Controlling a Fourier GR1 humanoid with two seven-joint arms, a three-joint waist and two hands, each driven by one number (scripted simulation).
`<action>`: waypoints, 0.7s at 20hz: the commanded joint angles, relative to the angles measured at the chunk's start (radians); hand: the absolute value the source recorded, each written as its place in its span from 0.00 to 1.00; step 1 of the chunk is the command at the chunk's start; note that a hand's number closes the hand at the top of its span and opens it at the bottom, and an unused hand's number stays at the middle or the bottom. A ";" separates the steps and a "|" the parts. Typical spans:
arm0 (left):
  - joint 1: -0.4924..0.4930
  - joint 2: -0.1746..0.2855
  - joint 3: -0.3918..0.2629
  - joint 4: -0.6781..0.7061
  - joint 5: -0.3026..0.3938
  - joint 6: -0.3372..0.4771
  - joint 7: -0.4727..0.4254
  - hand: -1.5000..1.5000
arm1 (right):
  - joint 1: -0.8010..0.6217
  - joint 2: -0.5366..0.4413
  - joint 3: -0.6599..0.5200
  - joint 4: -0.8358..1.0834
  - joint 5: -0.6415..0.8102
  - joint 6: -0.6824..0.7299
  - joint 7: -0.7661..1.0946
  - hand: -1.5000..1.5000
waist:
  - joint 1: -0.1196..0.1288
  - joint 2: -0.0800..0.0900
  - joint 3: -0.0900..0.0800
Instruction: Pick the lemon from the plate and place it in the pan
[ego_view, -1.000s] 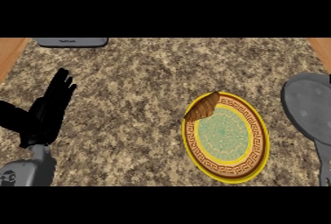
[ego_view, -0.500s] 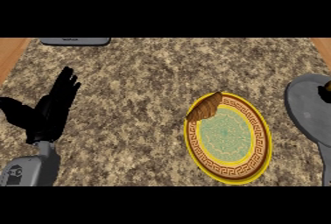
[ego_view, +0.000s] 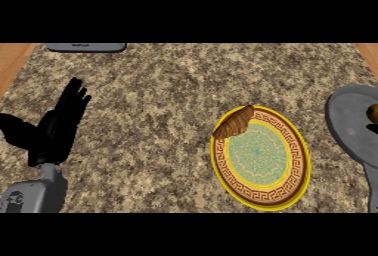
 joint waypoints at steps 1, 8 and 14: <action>0.008 0.008 -0.004 -0.055 0.005 -0.003 0.053 0.50 | -0.015 -0.036 -0.059 0.074 -0.085 -0.030 -0.150 0.00 | 0.000 -0.002 0.000; 0.017 -0.007 -0.001 0.010 -0.012 0.003 -0.001 0.50 | 0.061 -0.023 -0.260 -0.075 -0.363 0.036 -0.297 0.00 | -0.036 -0.012 -0.001; 0.024 -0.010 0.012 0.003 -0.023 0.024 -0.010 0.50 | 0.226 -0.039 -0.383 -0.216 -0.572 0.264 -0.372 0.00 | -0.057 -0.016 -0.003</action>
